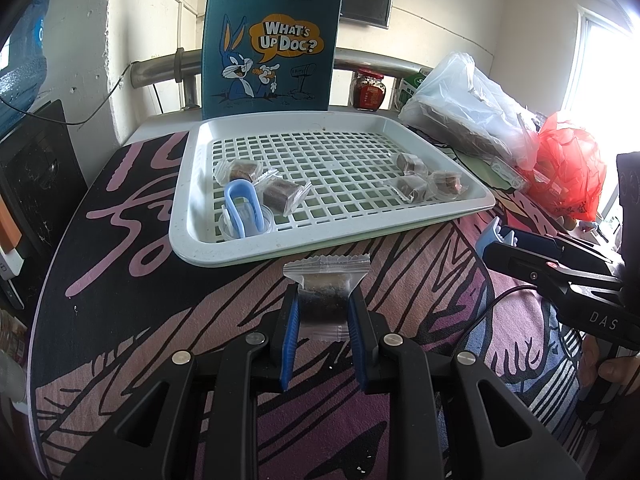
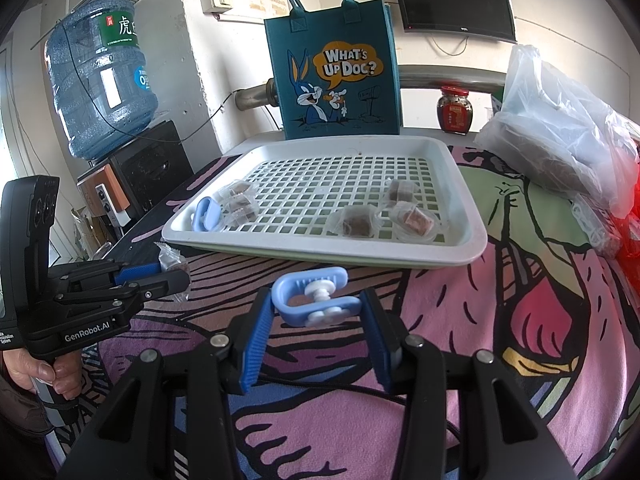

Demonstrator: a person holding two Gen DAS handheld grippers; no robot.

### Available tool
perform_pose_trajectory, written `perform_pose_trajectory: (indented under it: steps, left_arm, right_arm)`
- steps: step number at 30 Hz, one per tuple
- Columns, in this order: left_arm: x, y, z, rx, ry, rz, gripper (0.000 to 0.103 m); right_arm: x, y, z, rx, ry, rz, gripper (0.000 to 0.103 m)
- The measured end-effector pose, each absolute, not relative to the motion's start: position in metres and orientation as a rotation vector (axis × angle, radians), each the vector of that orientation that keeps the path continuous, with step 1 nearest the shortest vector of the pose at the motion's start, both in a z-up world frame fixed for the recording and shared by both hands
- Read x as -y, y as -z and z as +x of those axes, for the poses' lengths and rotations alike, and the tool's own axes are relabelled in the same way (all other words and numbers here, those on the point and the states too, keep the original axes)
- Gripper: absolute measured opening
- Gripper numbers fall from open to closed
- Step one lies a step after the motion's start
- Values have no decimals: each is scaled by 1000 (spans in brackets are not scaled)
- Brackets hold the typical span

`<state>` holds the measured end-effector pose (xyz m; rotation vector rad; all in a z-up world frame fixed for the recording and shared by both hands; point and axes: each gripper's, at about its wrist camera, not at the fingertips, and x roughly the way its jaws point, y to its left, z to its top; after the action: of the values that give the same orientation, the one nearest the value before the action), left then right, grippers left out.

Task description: Organize objects

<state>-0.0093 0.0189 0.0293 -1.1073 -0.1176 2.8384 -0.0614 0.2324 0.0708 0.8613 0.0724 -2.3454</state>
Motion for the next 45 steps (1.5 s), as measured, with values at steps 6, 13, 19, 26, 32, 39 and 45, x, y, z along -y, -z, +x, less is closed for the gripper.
perform_pose_trajectory:
  steps: [6, 13, 19, 26, 32, 39, 45]
  left_arm:
    - [-16, -27, -11, 160, -2824, -1116, 22]
    - [0, -39, -14, 245, -2810, -1130, 22]
    - [16, -76, -41, 209, -2873, -1066, 22]
    - [13, -70, -109, 171, -2877, -1155, 22]
    - [5, -44, -137, 161, -2866, -1250, 22]
    - [3, -46, -140, 175, -2867, -1208, 49]
    - [12, -100, -102, 215, -2945, -959, 82]
  right_arm:
    - [-232, -68, -65, -46, 2329, 889, 43]
    - [-248, -77, -73, 35, 2294, 905, 43]
    - [-260, -121, -100, 89, 2307, 823, 43]
    - [-237, -129, -168, 119, 2285, 906, 43]
    - [-211, -89, -204, 42, 2286, 1086, 43]
    - [-205, -70, -212, -58, 2361, 1135, 52]
    - [-236, -122, -184, 86, 2377, 959, 60]
